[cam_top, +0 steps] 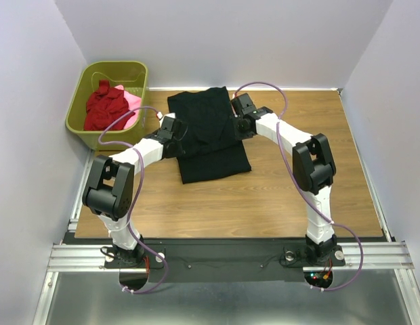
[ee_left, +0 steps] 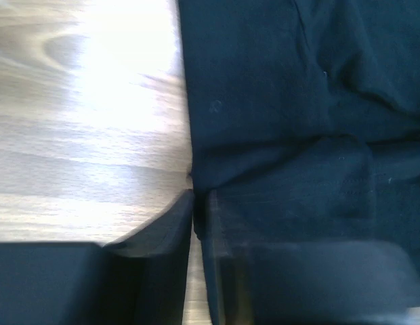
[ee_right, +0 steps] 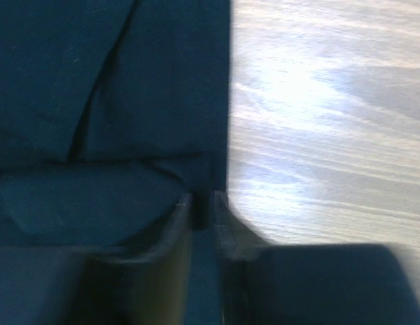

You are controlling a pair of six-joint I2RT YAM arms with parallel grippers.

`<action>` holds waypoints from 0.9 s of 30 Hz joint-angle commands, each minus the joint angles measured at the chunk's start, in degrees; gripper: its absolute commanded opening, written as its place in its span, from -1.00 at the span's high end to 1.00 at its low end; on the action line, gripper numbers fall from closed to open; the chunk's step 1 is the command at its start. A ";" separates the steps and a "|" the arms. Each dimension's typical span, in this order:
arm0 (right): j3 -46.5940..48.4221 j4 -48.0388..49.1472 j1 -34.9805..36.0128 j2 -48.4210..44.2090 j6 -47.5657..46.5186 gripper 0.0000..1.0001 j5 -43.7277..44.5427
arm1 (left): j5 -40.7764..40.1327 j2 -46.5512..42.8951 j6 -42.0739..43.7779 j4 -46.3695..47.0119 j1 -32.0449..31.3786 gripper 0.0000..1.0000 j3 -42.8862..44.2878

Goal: Fold and stack the t-shirts
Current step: Fold the tshirt

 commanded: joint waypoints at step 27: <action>-12.44 13.07 2.95 -7.88 5.44 0.25 -13.69 | -4.45 -5.92 -1.06 2.20 -10.86 -0.12 -3.01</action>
